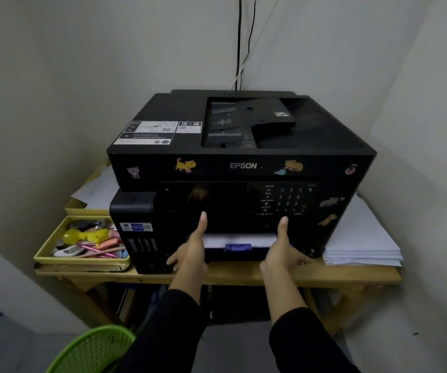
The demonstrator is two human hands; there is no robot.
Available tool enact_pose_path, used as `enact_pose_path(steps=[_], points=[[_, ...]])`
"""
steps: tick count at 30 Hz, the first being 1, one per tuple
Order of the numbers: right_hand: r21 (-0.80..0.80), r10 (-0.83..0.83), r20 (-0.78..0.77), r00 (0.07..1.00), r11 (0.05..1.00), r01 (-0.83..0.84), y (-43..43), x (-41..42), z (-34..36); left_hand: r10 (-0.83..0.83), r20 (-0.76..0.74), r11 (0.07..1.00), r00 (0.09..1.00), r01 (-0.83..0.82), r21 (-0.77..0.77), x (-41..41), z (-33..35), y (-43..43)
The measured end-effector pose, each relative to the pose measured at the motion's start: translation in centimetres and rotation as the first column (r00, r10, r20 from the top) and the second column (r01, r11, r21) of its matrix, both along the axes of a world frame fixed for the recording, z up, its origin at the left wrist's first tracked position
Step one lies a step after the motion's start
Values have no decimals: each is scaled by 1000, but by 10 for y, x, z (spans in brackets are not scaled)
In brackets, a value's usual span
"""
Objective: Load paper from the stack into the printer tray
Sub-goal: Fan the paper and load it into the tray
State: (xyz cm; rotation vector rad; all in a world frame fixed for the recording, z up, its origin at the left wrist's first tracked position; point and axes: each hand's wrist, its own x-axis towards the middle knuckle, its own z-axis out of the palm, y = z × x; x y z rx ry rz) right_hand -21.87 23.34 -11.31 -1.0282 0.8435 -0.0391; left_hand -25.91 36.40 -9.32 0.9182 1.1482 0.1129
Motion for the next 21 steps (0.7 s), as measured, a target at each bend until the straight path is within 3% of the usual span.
enact_pose_path(steps=[5, 8, 12, 21], points=[[216, -74, 10, 997, 974, 70, -3, 26, 3, 107, 143, 988, 984, -89, -128, 30, 4, -4], [202, -77, -6, 997, 976, 77, -2, 32, 2, 224, 45, 970, 973, -219, -108, 38, 4, -11], [202, -68, 4, 998, 977, 65, -1, 37, 2, 318, 57, 944, 946, -310, -115, 40, 4, -15], [143, -41, -26, 999, 989, 45, 2, 40, 2, 294, 128, 954, 947, -281, -105, 42, -2, -13]])
